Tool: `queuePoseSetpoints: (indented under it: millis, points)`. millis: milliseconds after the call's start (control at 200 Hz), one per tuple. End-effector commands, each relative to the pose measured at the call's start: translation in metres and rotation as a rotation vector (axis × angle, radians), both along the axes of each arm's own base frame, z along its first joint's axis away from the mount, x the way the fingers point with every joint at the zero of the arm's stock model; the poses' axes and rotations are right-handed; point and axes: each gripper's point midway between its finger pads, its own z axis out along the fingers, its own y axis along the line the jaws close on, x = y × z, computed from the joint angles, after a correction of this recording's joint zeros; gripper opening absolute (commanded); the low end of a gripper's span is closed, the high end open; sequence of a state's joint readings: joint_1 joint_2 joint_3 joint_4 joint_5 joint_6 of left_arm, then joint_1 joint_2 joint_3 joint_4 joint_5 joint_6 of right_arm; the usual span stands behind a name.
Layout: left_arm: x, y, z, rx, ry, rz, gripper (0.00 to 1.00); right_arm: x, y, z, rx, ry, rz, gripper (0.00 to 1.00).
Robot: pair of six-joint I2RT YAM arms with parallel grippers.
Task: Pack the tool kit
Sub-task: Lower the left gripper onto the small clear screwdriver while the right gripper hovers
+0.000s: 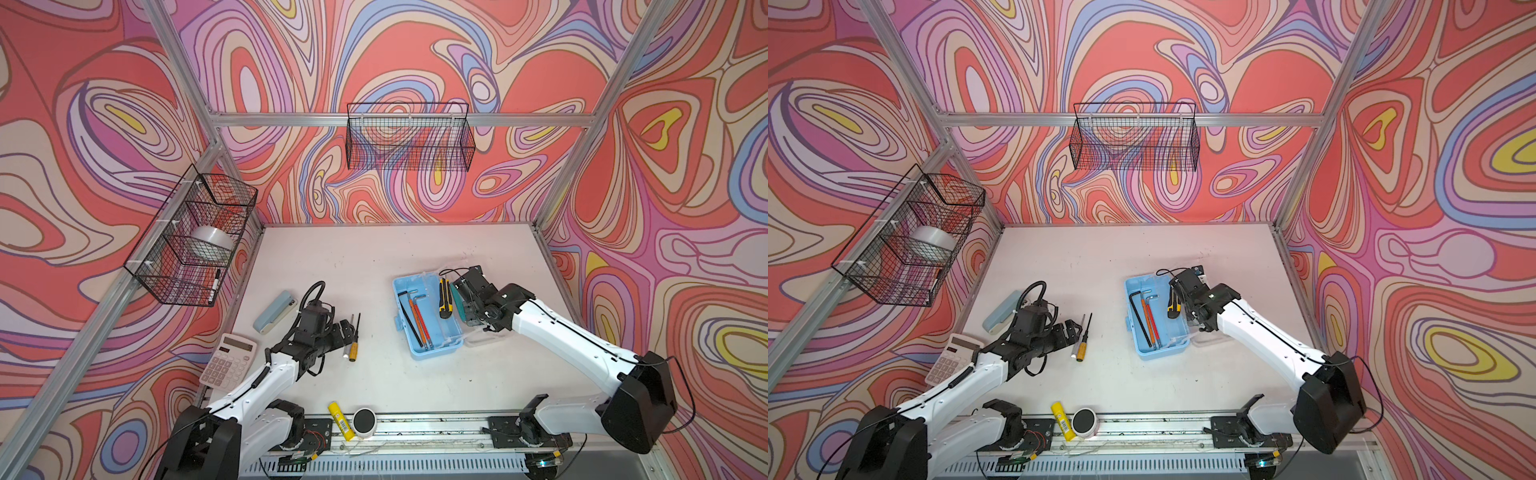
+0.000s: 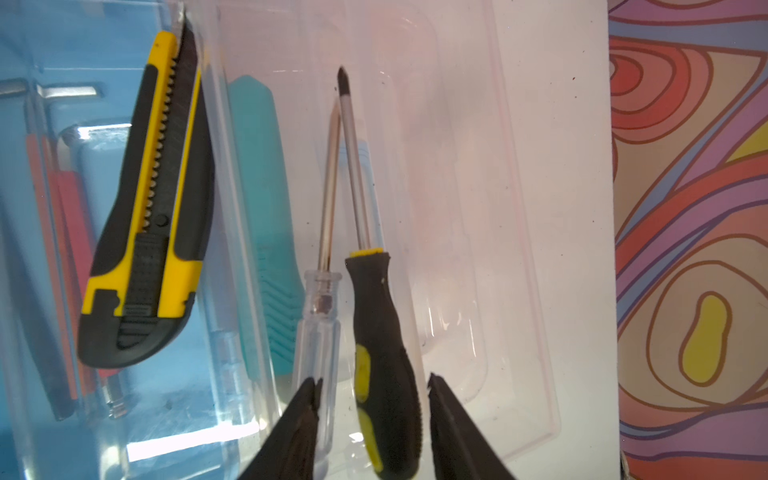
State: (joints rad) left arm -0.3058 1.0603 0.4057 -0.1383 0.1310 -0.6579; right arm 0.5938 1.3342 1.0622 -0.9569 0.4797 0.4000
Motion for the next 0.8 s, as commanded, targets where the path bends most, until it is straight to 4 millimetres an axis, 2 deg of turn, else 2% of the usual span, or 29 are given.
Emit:
queuePoseSetpoints:
  millis: [0,110,240,371,486,676,746,761,796]
  points:
    - [0.010,-0.005,0.012,-0.012,-0.021,-0.015,0.94,0.004,0.004,0.018,0.041,-0.040,0.007,0.49]
    - [0.011,-0.005,0.013,-0.011,-0.022,-0.016,0.94,0.010,0.012,0.036,0.090,-0.077,0.022,0.48]
    - [0.010,-0.003,0.010,-0.006,-0.015,-0.006,0.94,0.020,0.042,0.053,0.270,-0.150,0.068,0.46]
    - [0.006,-0.002,0.006,0.018,-0.004,-0.003,0.91,0.022,0.075,0.054,0.437,-0.213,0.101,0.46]
    - [0.003,-0.003,0.004,0.061,0.002,-0.002,0.87,0.020,0.095,0.056,0.490,-0.254,0.121,0.45]
    - [0.000,-0.004,0.003,0.200,0.015,-0.026,0.75,0.018,0.104,0.055,0.544,-0.287,0.127,0.44]
    - [-0.009,0.004,-0.007,0.259,0.064,-0.020,0.67,0.018,0.104,0.051,0.541,-0.280,0.128,0.44]
    - [-0.001,0.000,0.003,0.250,0.038,-0.020,0.64,0.018,0.104,0.050,0.540,-0.279,0.127,0.44]
    - [0.000,0.000,0.003,0.255,0.041,-0.018,0.57,0.017,0.104,0.048,0.539,-0.277,0.126,0.44]
